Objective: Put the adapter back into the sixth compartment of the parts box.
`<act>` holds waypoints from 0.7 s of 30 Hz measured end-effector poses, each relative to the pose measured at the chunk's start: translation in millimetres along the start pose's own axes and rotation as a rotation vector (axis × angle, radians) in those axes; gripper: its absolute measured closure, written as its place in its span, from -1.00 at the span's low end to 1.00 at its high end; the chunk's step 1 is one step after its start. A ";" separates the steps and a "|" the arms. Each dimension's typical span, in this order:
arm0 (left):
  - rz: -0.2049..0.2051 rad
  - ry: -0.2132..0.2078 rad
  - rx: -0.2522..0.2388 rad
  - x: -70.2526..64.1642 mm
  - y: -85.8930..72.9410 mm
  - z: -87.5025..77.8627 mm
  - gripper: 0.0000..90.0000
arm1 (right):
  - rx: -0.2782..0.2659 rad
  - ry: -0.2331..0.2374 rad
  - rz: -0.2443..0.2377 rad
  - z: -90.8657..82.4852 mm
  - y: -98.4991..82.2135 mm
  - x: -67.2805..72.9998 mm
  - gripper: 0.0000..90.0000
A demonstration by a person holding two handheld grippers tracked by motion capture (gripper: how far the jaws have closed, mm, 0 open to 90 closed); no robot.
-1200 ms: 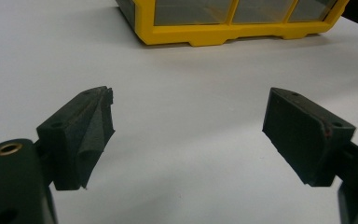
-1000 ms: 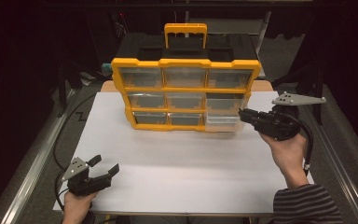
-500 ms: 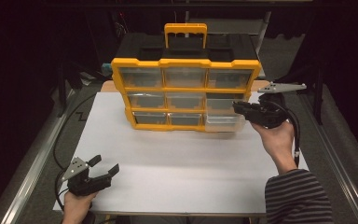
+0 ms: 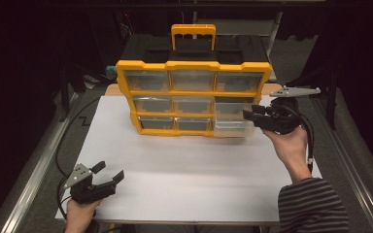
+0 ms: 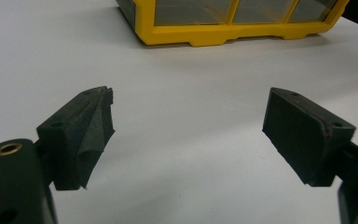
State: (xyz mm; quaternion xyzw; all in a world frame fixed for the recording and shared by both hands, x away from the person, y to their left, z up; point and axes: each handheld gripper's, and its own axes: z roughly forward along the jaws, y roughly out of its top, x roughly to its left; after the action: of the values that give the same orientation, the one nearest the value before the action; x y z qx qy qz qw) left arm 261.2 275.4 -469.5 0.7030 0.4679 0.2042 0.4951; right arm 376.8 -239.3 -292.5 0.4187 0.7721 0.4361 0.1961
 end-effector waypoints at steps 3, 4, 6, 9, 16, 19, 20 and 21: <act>0.001 0.000 0.000 -0.1 0.0 0.1 -0.62 | -0.009 -0.005 -0.014 -4.3 -2.2 2.6 0.16; 0.000 0.000 0.000 -0.1 0.0 0.1 -0.62 | -0.009 -0.005 -0.014 -4.3 -2.2 2.6 0.16; -0.001 0.000 0.000 0.1 0.0 0.1 -0.62 | -0.018 -0.003 -0.020 -7.7 -4.3 4.8 0.12; 0.000 0.000 0.000 -0.1 0.0 0.1 -0.62 | -0.029 -0.004 -0.031 -13.7 -8.6 8.0 0.07; 0.001 0.000 0.001 -0.2 -0.1 0.0 -0.62 | -0.078 0.001 -0.042 -28.5 -23.2 14.0 0.02; -0.004 0.001 -0.002 0.3 -0.1 -0.1 -0.62 | -0.103 0.007 -0.057 -37.4 -32.9 18.6 0.01; -0.004 0.001 -0.002 0.3 -0.1 -0.1 -0.62 | -0.103 0.007 -0.057 -37.4 -32.9 18.6 0.01; -0.002 0.000 -0.001 0.2 -0.1 -0.3 -0.62 | -0.100 0.011 -0.057 -38.2 -36.1 19.7 0.00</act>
State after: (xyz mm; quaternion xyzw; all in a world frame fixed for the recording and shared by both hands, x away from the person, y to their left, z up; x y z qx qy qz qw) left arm 261.0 275.8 -469.5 0.7022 0.4686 0.2040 0.4957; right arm 322.8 -252.4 -300.8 0.3837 0.7621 0.4706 0.2247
